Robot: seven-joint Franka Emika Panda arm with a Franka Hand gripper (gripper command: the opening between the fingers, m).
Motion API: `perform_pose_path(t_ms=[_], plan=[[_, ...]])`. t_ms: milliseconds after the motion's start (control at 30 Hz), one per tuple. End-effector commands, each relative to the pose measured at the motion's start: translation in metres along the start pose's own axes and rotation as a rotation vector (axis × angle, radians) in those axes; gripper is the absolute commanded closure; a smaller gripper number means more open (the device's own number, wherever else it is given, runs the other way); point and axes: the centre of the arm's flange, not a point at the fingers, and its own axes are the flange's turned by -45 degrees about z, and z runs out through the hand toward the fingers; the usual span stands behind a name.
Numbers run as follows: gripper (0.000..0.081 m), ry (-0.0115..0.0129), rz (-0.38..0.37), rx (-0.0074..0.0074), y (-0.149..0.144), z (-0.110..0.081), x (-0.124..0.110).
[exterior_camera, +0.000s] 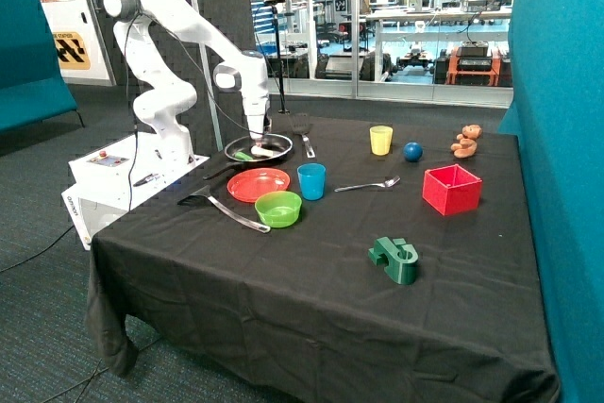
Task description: Cook the vegetables
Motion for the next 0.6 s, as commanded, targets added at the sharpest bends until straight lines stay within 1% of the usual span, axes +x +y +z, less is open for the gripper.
perform_pose_path(t_ms=[0,67,267,400,467,533,567], plan=[[0.0734,0.0025,0.005,0.0037,0.011,-0.023,0.002],[0.075,0.0025,0.013,0.0037,0.014,-0.026,0.002],[0.0749,0.0024,0.044,0.0038,0.023,-0.031,0.002],[0.0765,0.0025,0.039,0.0038,0.026,-0.033,0.001],[0.0749,0.0024,0.041,0.0038,0.027,-0.033,0.0],[0.0758,0.0024,0.051,0.0038,0.029,-0.033,-0.001],[0.0749,0.0024,0.061,0.0038,0.031,-0.032,-0.001]])
